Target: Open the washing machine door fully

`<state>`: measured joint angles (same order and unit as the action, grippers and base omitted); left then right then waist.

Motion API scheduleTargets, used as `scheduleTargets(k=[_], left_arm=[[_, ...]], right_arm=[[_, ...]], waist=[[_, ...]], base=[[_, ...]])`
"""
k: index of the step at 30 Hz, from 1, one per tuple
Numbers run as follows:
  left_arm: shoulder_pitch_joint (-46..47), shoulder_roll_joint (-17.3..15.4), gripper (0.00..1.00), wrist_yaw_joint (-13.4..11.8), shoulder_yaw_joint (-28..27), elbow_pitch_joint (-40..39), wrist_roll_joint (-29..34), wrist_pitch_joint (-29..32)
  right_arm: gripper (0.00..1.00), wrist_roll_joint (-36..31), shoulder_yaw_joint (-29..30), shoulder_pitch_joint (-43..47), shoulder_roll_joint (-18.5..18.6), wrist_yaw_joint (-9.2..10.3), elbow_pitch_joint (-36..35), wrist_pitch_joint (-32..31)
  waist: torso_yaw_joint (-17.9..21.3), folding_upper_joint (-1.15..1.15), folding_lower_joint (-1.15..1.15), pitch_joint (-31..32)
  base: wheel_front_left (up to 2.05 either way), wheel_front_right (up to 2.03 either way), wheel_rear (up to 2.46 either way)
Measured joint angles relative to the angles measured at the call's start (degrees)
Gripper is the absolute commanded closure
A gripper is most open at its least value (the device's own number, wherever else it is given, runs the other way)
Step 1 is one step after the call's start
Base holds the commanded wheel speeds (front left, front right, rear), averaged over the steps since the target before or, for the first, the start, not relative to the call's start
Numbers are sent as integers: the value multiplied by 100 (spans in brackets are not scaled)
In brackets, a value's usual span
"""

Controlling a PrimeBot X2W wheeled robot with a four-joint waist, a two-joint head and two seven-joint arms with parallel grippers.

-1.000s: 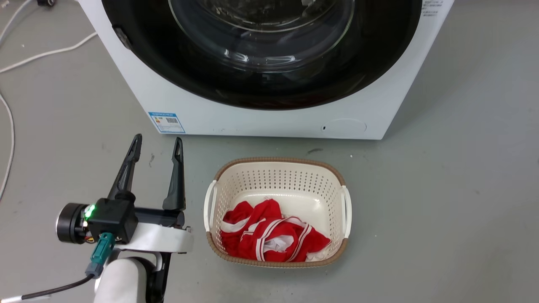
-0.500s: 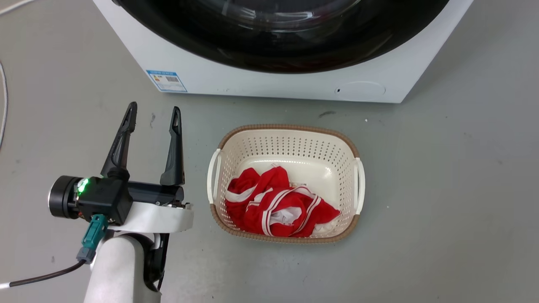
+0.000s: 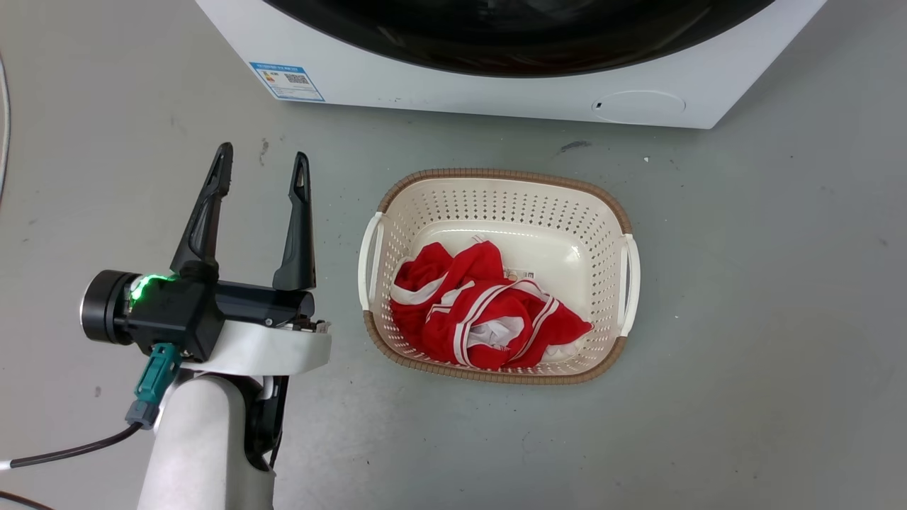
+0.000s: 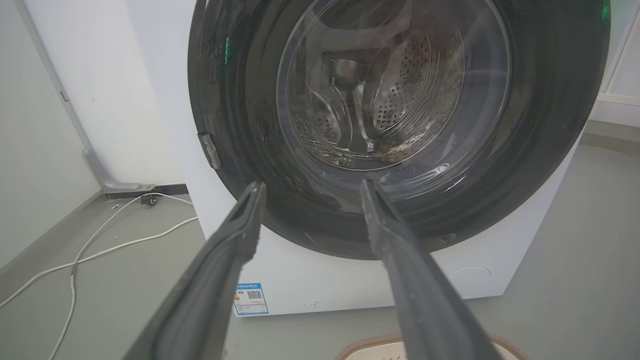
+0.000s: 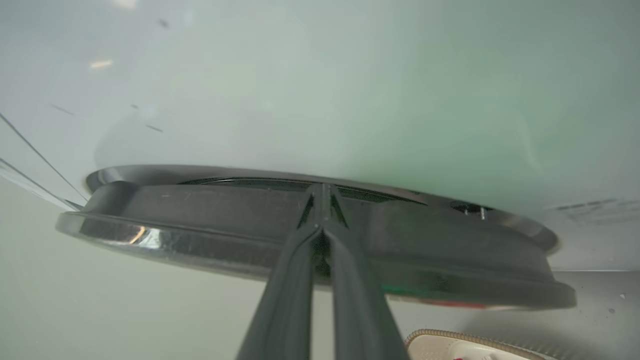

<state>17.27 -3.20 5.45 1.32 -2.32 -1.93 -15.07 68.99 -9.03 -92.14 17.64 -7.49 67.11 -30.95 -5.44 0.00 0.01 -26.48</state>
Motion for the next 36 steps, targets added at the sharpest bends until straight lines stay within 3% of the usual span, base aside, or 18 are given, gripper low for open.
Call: scheduleTargets(k=[21, 36], left_arm=[[61, 22, 0, -43, 64, 85, -34, 0], [-421, 21, 0, -2, 165, 454, 47, 0]], right_arm=[[100, 242, 11, 168, -156, 0, -276, -1792], [100, 623, -9, 1986, -537, 0, -1170, -2769]], waist=[[-11, 0, 0, 34], [40, 0, -1, 1023]], base=[[0, 0, 0], [0, 0, 0]])
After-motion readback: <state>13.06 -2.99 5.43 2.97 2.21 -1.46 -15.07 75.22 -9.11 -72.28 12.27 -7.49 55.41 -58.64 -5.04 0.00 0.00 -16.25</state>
